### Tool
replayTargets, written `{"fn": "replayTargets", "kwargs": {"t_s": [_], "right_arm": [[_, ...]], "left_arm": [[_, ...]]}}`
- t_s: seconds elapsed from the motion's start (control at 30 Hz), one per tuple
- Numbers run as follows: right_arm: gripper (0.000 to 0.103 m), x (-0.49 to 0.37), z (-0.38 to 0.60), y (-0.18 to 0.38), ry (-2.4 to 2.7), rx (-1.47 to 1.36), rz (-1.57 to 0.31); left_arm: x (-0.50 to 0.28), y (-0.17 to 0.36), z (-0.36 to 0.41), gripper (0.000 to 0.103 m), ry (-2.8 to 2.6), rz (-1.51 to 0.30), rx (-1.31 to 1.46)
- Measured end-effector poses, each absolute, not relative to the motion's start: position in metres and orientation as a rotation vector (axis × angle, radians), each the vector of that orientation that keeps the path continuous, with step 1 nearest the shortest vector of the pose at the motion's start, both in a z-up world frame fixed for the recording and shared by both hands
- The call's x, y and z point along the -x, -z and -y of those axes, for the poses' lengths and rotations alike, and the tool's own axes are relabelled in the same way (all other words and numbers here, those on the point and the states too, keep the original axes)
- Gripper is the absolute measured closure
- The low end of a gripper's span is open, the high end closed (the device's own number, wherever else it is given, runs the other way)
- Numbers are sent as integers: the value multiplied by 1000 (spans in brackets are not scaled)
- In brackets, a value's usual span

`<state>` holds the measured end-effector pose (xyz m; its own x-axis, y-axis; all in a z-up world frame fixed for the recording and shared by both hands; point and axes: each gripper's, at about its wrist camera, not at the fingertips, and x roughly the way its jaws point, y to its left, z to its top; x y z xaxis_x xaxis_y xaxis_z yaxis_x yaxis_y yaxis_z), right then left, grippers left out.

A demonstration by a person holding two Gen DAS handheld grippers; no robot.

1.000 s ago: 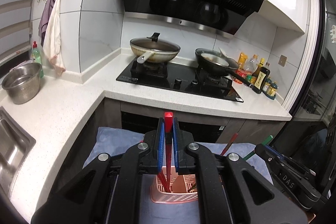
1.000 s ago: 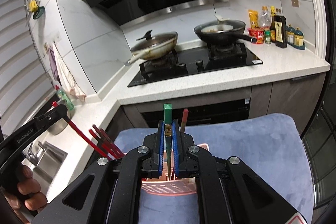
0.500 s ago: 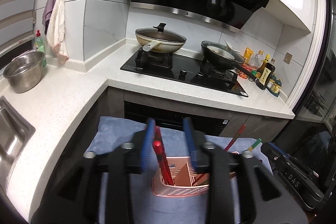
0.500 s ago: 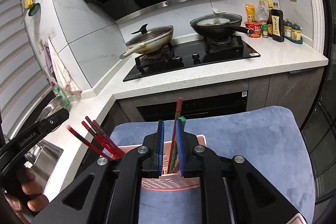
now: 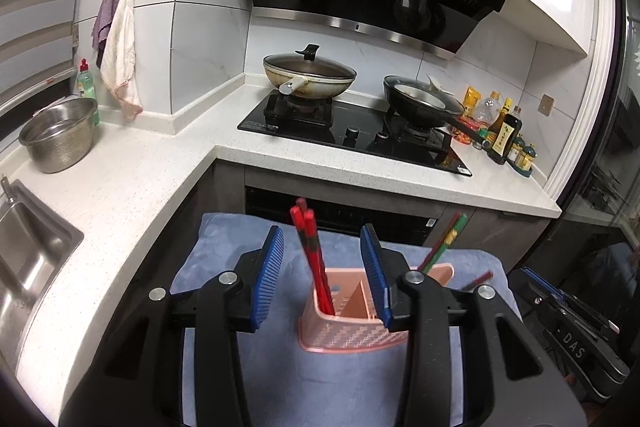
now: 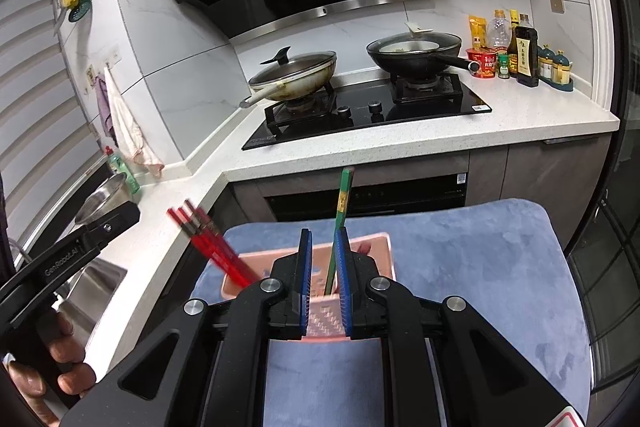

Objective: Organize utensils
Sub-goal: 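Withdraw both tools from the holder back down to the mat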

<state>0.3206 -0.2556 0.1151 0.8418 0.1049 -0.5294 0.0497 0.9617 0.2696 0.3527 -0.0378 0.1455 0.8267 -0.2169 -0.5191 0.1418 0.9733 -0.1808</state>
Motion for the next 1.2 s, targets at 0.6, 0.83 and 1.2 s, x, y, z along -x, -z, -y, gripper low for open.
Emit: {"fn": "replayTargets", "kwargs": {"t_s": [0.6, 0.83, 1.2], "right_arm": [[89, -227, 229, -78, -58, -233, -656], [89, -183, 212, -36, -71, -187, -748], [89, -119, 191, 42, -98, -180, -939]], "left_arm": [[-268, -111, 24, 65, 182, -636, 106], [-233, -72, 16, 62, 182, -721, 96], [-180, 2, 8, 58, 167, -886, 62]]}}
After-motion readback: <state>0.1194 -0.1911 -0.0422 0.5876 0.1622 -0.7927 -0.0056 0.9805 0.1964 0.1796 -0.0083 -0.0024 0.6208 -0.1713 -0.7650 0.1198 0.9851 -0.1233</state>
